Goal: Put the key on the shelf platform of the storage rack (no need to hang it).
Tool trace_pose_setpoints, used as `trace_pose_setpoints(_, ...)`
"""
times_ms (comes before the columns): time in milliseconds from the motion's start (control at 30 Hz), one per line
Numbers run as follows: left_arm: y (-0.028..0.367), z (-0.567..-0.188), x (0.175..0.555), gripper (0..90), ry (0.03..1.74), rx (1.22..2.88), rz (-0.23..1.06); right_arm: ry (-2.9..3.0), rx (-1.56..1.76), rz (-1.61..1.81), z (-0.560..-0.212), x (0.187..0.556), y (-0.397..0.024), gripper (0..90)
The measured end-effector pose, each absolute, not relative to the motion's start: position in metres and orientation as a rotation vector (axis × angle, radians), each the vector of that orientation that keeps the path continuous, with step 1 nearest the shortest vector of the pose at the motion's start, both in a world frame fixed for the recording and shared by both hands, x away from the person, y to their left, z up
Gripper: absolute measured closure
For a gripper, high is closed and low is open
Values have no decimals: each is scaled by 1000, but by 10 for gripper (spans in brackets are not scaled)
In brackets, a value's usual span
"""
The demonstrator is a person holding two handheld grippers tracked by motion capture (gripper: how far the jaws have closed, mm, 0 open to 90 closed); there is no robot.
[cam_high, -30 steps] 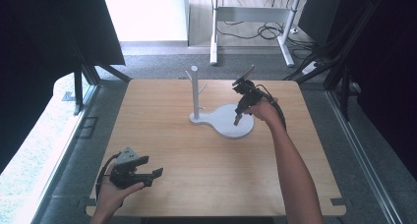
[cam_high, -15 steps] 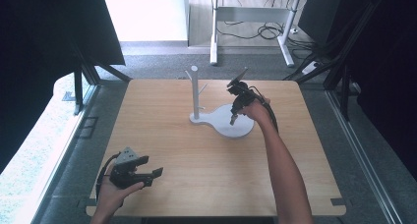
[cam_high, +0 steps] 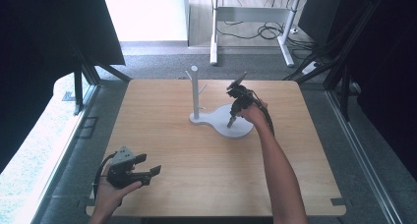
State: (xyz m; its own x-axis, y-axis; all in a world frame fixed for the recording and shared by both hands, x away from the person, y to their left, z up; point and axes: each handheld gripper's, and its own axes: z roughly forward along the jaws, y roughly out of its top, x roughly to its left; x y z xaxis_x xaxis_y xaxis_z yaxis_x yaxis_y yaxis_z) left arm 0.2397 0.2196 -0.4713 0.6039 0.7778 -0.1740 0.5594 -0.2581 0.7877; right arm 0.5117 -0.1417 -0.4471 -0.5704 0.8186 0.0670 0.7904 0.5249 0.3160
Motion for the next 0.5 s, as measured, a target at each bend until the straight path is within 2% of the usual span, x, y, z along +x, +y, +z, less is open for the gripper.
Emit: trace_pose_setpoints(500, 217, -475, 242, 269, 1064, 1978, 292, 2620, 1434, 468, -470, 516, -149, 892)
